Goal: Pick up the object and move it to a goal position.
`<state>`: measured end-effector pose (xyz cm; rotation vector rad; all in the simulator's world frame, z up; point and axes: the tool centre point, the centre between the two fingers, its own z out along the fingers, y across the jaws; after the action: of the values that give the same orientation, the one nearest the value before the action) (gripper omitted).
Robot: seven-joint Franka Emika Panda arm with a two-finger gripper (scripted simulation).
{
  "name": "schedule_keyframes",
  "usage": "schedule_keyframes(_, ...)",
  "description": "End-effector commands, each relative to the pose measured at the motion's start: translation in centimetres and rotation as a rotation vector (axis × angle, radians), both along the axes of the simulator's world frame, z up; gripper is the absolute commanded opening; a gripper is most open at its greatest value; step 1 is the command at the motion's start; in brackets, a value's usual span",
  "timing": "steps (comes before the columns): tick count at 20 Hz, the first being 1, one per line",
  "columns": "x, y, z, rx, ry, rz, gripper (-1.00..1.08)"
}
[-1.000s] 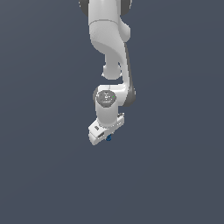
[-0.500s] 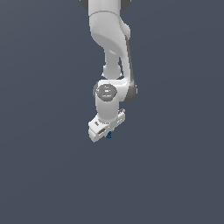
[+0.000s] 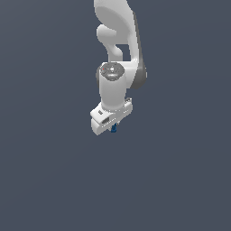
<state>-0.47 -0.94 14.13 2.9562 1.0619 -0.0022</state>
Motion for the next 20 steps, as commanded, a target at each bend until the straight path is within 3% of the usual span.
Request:
schedule_keyframes(1, -0.6, 0.3, 2.7, -0.001, -0.001, 0.001, -1.00)
schedule_keyframes(20, -5.1, 2.8, 24.9, 0.001, -0.001, 0.002, -1.00)
